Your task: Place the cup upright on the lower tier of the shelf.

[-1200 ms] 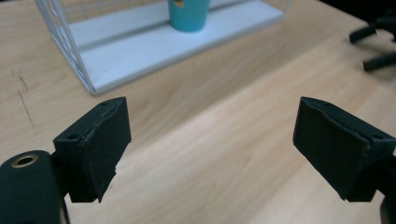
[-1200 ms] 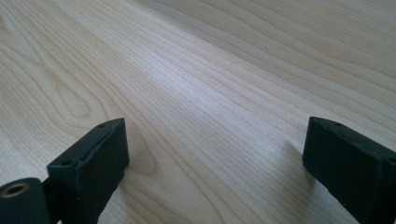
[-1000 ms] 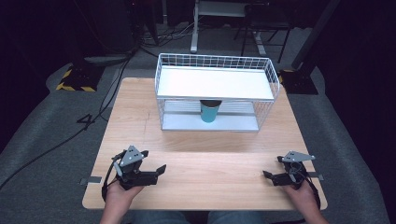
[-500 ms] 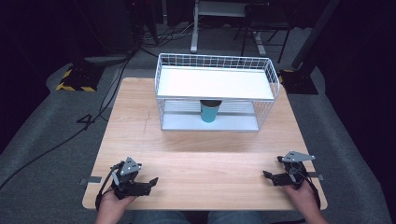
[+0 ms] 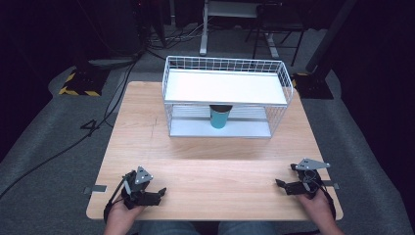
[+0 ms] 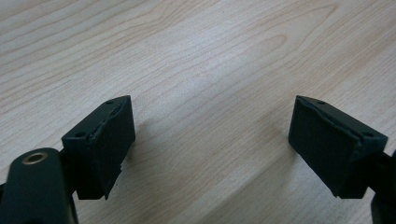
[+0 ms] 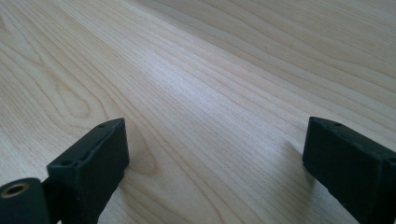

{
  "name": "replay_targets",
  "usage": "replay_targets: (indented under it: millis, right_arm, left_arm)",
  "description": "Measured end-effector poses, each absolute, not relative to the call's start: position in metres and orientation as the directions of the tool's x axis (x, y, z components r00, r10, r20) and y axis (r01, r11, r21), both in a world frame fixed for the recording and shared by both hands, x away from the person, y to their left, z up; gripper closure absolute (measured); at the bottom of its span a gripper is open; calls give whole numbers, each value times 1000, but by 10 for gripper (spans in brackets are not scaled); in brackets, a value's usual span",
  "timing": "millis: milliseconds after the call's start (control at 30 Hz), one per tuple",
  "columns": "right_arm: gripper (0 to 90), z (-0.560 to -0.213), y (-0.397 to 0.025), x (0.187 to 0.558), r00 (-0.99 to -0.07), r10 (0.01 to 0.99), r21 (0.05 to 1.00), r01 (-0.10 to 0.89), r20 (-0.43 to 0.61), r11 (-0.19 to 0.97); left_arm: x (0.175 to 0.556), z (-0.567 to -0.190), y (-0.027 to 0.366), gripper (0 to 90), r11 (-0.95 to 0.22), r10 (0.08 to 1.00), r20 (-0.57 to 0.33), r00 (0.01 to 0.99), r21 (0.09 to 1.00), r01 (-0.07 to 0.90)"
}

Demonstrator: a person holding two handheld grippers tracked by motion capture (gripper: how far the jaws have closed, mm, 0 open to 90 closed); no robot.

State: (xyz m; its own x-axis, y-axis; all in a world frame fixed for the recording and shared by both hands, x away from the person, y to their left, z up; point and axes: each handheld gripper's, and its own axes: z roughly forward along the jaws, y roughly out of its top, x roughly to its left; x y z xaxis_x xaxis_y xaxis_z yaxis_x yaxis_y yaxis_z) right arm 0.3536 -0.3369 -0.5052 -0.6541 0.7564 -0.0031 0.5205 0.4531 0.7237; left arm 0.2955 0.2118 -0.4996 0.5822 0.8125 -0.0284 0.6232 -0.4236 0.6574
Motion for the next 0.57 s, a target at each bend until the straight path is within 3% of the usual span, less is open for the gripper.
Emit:
replay_targets:
  millis: [567]
  right_arm:
    - [77,-505,-337,353,-653,758,723,520,-7,454]
  left_arm:
    - [299,-505,210,92,-402,824,-22,566,682,611]
